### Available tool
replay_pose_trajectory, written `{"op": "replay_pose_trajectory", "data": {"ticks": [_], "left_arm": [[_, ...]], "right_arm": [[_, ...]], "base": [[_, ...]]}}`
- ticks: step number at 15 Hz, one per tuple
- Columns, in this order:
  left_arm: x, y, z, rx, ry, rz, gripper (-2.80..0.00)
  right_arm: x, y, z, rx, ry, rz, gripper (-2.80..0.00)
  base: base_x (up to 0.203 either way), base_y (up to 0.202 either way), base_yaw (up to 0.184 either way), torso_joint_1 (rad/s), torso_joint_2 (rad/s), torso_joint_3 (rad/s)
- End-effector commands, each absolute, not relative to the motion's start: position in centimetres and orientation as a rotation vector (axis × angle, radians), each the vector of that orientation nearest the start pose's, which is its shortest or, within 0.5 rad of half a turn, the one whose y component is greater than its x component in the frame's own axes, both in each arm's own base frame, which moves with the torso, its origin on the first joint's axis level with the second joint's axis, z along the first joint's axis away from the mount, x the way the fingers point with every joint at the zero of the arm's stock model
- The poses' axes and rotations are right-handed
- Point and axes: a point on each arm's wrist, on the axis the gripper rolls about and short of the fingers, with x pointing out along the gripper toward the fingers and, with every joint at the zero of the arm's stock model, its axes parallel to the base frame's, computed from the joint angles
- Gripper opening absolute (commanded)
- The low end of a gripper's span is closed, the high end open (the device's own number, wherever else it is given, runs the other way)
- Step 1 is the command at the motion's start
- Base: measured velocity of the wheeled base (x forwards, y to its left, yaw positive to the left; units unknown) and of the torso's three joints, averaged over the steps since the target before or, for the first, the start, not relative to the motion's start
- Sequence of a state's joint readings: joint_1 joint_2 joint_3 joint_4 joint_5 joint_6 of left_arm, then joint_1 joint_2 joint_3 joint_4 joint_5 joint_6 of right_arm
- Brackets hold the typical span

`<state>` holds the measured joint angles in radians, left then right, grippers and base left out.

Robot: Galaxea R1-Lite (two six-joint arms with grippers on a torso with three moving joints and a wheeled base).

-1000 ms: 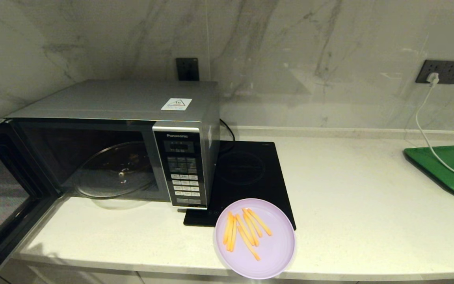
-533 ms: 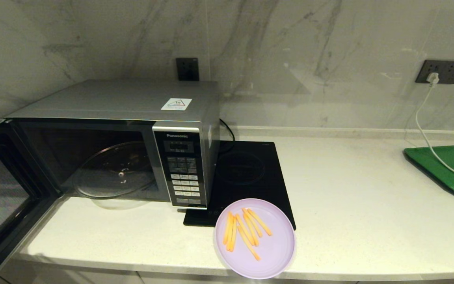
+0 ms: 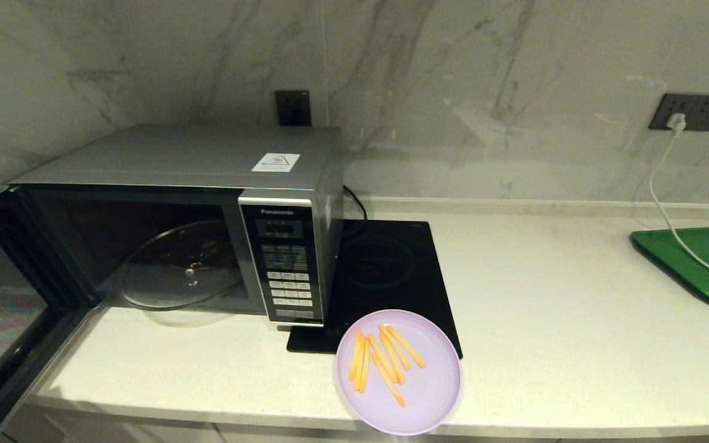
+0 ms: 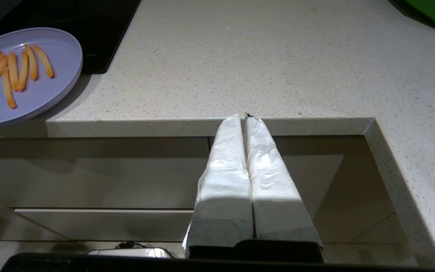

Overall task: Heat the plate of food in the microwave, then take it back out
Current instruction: Close the microwave oven

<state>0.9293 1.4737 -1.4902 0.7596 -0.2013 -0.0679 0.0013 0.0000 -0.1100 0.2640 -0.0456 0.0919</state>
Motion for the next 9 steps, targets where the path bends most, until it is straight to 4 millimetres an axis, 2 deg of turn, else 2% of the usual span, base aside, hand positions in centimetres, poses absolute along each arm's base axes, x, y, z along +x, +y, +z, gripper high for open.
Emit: {"op": "replay_pose_trajectory", "data": {"ticks": [1,5,9], "left_arm": [[13.4,16.1,30.8,-0.489,0.645,0.688,-2.80],[13.4,13.5,31.1,-0.507,0.645,0.628,-2.80],[13.3,9.3,30.8,-0.512,0.653,0.496,-2.80]], "right_arm": [[-3.3,-0.1,7.8,0.088,0.153,-0.051,-2.80],[-3.3,-0.1,7.8,0.088,0.153,-0.051,-2.80],[-3.3,-0.1,7.8,0.088,0.154,-0.052,-2.80]], "base": [[0.000,0.000,0.000,0.000,0.00,0.000],[0.000,0.000,0.000,0.000,0.00,0.000],[0.000,0.000,0.000,0.000,0.00,0.000]]}}
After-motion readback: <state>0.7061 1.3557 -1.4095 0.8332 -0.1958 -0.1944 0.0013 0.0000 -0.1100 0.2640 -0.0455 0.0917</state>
